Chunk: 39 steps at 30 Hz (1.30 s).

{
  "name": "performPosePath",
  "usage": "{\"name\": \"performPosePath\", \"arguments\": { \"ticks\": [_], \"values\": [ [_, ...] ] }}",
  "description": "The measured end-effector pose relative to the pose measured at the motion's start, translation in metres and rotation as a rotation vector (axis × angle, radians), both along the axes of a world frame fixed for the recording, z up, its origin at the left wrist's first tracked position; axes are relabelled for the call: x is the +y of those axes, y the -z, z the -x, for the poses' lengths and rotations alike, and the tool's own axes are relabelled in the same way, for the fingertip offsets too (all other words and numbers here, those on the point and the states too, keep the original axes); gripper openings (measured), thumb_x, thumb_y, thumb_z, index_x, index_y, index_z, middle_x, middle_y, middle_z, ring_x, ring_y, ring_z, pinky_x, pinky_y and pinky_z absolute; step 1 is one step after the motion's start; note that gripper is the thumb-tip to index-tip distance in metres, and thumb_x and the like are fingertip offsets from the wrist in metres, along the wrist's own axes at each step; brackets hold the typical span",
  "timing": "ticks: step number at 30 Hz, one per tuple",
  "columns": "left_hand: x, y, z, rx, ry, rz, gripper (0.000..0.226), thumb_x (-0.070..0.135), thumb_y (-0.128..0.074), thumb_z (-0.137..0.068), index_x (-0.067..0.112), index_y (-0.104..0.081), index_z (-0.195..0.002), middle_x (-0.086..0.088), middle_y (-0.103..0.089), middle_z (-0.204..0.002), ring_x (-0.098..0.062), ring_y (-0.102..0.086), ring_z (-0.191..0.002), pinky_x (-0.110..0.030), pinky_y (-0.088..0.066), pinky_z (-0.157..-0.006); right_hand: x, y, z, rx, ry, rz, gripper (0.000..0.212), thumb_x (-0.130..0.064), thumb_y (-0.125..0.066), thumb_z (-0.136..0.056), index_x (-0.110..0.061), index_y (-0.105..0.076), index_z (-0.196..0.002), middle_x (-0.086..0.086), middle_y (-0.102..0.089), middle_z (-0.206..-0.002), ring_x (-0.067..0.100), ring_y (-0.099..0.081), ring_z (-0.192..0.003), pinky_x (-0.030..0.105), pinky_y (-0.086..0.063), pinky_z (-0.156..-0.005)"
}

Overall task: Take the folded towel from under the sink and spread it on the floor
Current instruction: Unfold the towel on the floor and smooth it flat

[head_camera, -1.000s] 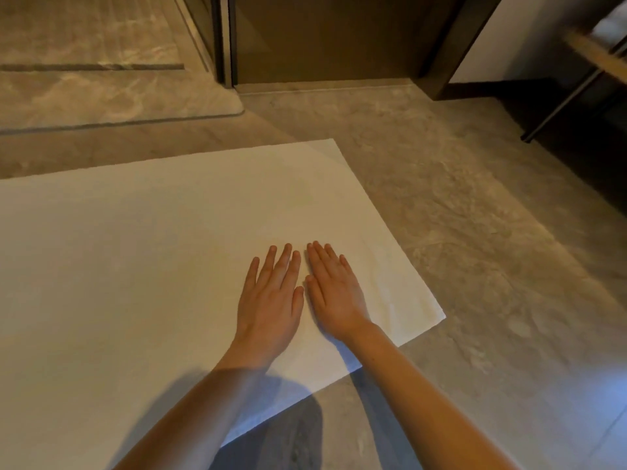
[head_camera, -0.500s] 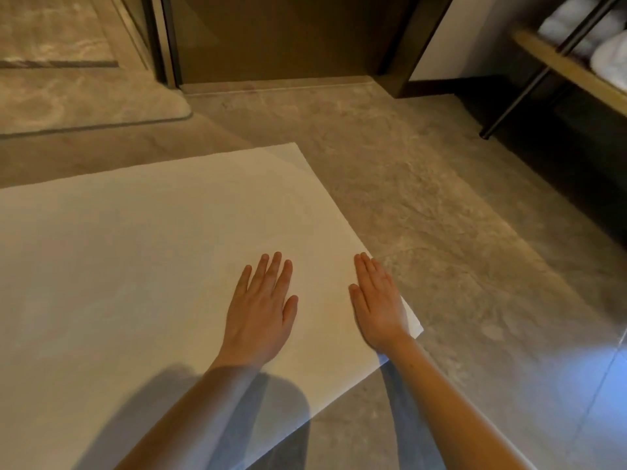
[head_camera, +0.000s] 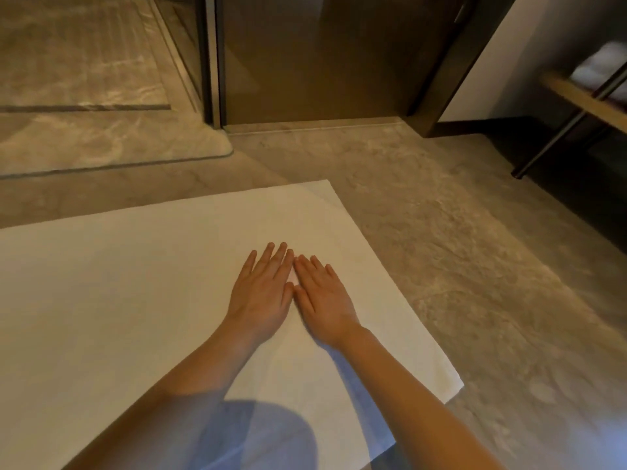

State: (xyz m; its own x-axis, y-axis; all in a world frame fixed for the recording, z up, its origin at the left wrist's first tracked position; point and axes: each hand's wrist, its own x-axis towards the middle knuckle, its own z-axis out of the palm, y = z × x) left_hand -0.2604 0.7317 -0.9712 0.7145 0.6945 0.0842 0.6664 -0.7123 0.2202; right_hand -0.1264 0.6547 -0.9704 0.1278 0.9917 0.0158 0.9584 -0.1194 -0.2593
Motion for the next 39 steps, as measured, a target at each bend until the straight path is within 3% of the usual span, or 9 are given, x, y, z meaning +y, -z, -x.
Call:
{"name": "performPosePath", "arguments": {
  "ticks": [4,13,17,21,25,28,31,34,39],
  "values": [
    [0.007,0.016,0.004,-0.002,0.012,0.014,0.059,0.041,-0.017,-0.101,0.017,-0.006,-0.154,0.0,-0.003,-0.162,-0.016,0.001,-0.149,-0.037,0.005,-0.12,0.001,0.011,-0.02,-0.018,-0.035,0.008,0.056,-0.041,-0.018,-0.103,-0.023,-0.008,-0.155,-0.008,-0.007,-0.162,0.006,0.003,-0.148,0.026,0.005,-0.119],
    [0.005,0.016,0.006,-0.056,0.012,0.01,0.059,0.04,-0.019,-0.101,0.015,-0.014,-0.154,-0.001,-0.01,-0.162,-0.018,-0.004,-0.149,-0.039,0.0,-0.121,-0.008,0.009,-0.073,-0.015,0.23,0.031,0.055,-0.04,-0.016,-0.102,-0.026,-0.004,-0.155,-0.012,-0.001,-0.161,-0.001,0.008,-0.144,0.024,0.006,-0.118],
    [0.004,0.013,0.006,-0.069,0.008,0.007,0.064,0.043,-0.009,-0.096,0.016,-0.016,-0.153,-0.001,-0.011,-0.161,-0.018,-0.005,-0.149,-0.036,0.001,-0.119,-0.008,0.005,-0.072,0.001,0.323,0.018,0.055,-0.037,-0.02,-0.103,-0.022,-0.007,-0.155,-0.009,-0.004,-0.162,0.003,0.004,-0.146,0.025,0.006,-0.118],
    [0.019,0.009,0.005,-0.136,-0.008,0.038,0.059,0.043,-0.017,-0.101,0.017,-0.011,-0.154,0.0,-0.006,-0.162,-0.016,0.001,-0.148,-0.03,0.006,-0.117,-0.008,0.001,-0.069,0.017,0.318,0.014,0.055,-0.035,-0.021,-0.104,-0.02,-0.007,-0.155,-0.007,-0.004,-0.162,0.004,0.004,-0.147,0.027,0.003,-0.12],
    [0.059,-0.007,0.002,-0.149,-0.042,-0.002,0.06,0.041,-0.022,-0.101,0.016,-0.012,-0.154,-0.001,-0.008,-0.162,-0.017,0.0,-0.149,-0.034,0.004,-0.12,-0.004,-0.003,-0.064,0.0,0.358,0.041,0.055,-0.032,-0.021,-0.104,-0.017,-0.006,-0.155,-0.003,-0.004,-0.162,0.011,0.002,-0.148,0.033,0.002,-0.121],
    [0.07,0.001,0.006,-0.075,-0.07,0.022,0.06,0.041,-0.021,-0.101,0.014,-0.009,-0.154,-0.003,-0.005,-0.162,-0.019,0.002,-0.149,-0.037,0.004,-0.12,0.019,-0.003,-0.042,0.09,0.394,-0.054,0.055,-0.031,-0.022,-0.104,-0.016,-0.008,-0.155,-0.001,-0.007,-0.162,0.012,0.0,-0.149,0.032,0.001,-0.121],
    [0.07,0.015,0.01,-0.052,-0.112,0.024,0.064,0.045,-0.01,-0.098,0.013,-0.01,-0.153,-0.005,-0.006,-0.162,-0.019,-0.001,-0.149,-0.039,0.002,-0.12,0.06,0.0,-0.009,0.123,0.227,-0.135,0.053,-0.03,-0.024,-0.104,-0.017,-0.014,-0.154,-0.003,-0.011,-0.162,0.011,-0.002,-0.148,0.027,0.002,-0.12],
    [0.071,0.015,0.008,-0.047,-0.097,-0.002,0.075,0.046,0.006,-0.088,0.012,-0.011,-0.153,-0.004,-0.01,-0.161,-0.018,-0.004,-0.149,-0.037,0.004,-0.119,0.1,0.002,0.008,0.084,0.032,-0.093,0.051,-0.029,-0.024,-0.104,-0.018,-0.019,-0.154,-0.003,-0.017,-0.161,0.013,-0.005,-0.149,0.028,0.0,-0.12],
    [0.07,0.014,0.006,-0.066,-0.119,-0.026,0.077,0.048,0.009,-0.087,0.011,-0.01,-0.152,-0.004,-0.009,-0.16,-0.018,-0.002,-0.148,-0.036,0.01,-0.117,0.131,0.009,-0.02,0.045,-0.138,-0.028,0.051,-0.037,-0.019,-0.104,-0.027,-0.016,-0.154,-0.011,-0.013,-0.161,0.006,-0.001,-0.148,0.028,0.0,-0.12]
  ]
}}
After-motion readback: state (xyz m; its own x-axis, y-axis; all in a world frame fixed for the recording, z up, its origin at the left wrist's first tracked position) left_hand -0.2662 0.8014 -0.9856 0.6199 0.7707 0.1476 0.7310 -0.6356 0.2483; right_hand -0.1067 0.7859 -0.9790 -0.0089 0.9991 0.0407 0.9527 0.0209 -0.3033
